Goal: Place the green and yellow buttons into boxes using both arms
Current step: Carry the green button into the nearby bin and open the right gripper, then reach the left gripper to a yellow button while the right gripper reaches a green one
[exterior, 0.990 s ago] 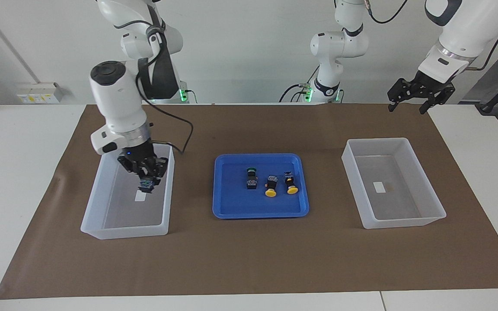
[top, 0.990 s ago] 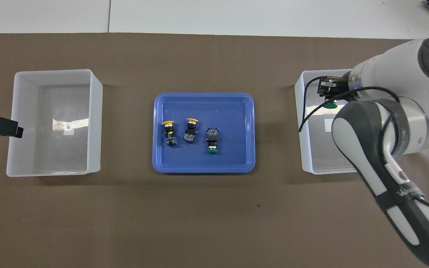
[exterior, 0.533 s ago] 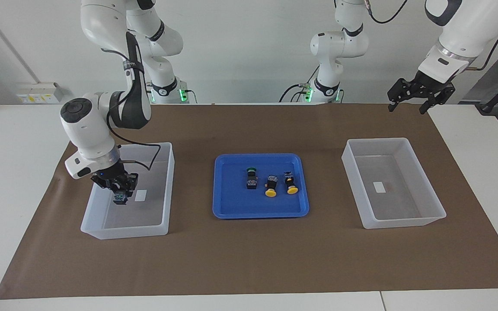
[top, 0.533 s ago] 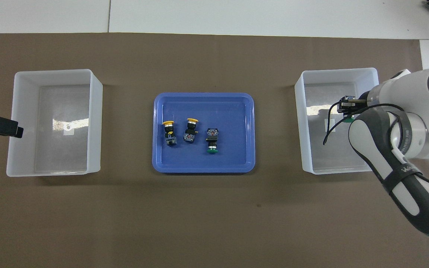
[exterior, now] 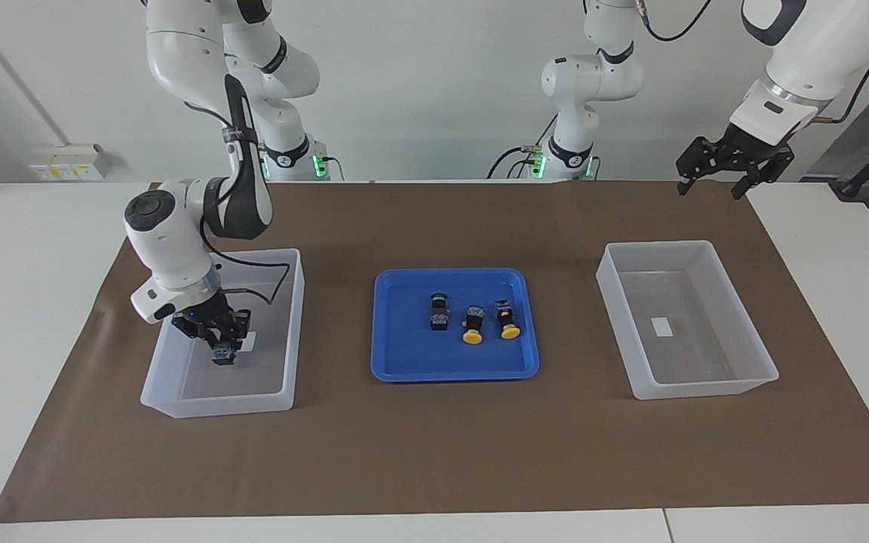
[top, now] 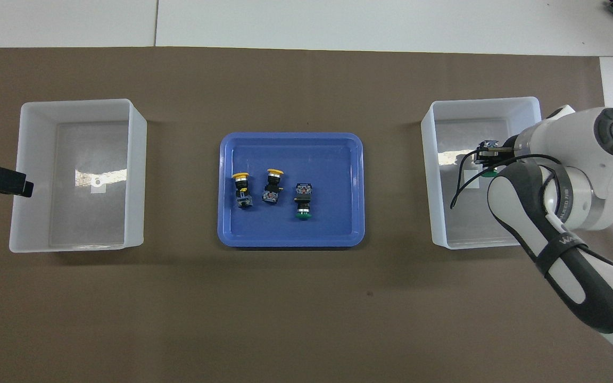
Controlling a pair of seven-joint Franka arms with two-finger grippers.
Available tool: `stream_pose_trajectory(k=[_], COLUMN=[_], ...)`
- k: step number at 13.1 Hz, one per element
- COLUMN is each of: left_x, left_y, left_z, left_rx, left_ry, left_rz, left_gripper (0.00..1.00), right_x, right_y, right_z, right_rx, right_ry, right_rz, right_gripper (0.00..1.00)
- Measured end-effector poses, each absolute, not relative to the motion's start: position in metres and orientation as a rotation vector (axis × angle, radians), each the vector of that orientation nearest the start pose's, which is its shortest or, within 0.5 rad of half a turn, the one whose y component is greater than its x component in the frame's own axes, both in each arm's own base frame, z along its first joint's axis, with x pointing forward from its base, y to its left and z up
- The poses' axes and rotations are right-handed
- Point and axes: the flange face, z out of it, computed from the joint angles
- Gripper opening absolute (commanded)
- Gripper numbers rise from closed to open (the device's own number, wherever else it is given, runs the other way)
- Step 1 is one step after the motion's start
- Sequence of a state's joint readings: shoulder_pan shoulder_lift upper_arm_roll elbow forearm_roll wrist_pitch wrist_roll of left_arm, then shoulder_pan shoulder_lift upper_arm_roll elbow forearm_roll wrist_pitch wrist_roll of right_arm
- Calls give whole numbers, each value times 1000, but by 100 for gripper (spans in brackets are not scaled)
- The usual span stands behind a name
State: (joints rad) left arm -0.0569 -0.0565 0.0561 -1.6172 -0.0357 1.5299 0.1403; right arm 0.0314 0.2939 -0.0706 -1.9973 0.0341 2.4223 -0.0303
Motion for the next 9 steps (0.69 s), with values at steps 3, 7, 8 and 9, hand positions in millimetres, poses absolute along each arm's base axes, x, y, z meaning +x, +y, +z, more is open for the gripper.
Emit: stream_pose_trajectory(k=[3,7,8,9], left_x=[532,532,532,531], left_y=[-3,-4,-7,-15], left_z=[630,630,630,629], left_rx=[-3174,-3174,-3173,-3171], left_ry=[226,227,237,261], left_rz=[45,45,49,58], left_gripper=[100,100,100,100], right_x=[615,620,622,625], right_y=[-18,7,21,40], right_z=[327,357,377,401], right_rx=[-3133,-3116,-3107,-3098], right_ry=[34,48,88,115], right_rz=[-213,-244,-242,-238], right_gripper=[100,100,100,100])
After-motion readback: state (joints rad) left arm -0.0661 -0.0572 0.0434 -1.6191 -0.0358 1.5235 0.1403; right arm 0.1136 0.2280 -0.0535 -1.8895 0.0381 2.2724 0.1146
